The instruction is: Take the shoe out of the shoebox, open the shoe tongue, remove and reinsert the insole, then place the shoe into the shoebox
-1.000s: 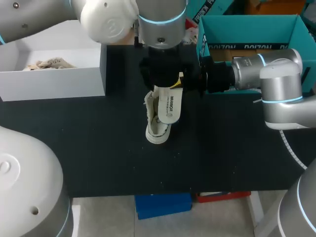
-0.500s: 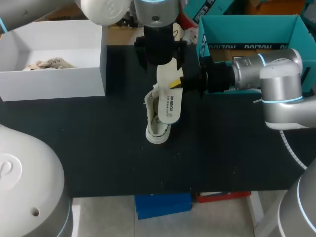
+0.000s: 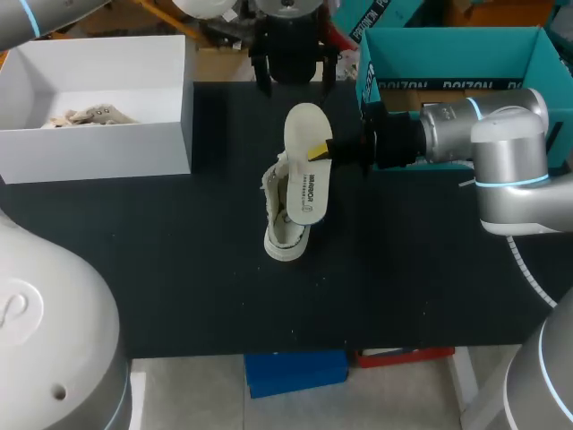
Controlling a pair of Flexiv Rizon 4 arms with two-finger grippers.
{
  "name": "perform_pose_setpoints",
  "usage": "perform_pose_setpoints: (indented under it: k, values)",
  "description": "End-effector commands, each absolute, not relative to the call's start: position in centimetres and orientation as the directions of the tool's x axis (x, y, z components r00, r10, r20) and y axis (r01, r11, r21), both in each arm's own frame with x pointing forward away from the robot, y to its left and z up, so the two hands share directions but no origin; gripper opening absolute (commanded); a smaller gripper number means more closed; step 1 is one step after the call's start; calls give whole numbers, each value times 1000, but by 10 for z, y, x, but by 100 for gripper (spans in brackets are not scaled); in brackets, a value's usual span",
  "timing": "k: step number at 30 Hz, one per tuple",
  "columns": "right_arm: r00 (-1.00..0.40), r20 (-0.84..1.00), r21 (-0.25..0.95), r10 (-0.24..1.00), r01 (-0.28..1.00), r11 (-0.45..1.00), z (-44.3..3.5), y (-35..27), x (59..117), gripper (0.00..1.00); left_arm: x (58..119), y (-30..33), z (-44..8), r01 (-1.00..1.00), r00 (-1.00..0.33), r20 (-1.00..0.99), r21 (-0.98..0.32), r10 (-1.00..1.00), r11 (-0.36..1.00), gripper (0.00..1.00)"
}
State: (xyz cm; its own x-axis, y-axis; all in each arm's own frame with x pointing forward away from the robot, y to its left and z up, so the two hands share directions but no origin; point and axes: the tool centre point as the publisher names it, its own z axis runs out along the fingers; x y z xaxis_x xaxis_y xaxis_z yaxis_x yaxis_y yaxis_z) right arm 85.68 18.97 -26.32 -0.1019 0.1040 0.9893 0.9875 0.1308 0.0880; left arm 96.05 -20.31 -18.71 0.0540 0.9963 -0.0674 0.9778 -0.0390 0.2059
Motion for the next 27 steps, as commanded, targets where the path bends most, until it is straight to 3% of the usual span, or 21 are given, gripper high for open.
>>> perform_pose_setpoints:
  k: [1, 11, 27]
  values:
    - [-101, 989, 87, 108, 988, 131, -263, 191, 857, 0, 972, -211, -188, 981, 51, -67, 189, 996, -37, 100]
    - [-101, 989, 87, 108, 988, 131, -263, 191, 857, 0, 945, -208, -189, 983, 41, -61, 181, 997, -29, 100]
    - [-101, 989, 87, 108, 988, 131, -263, 191, 857, 0, 838, -186, -206, 991, -7, -44, 134, 999, 13, 100]
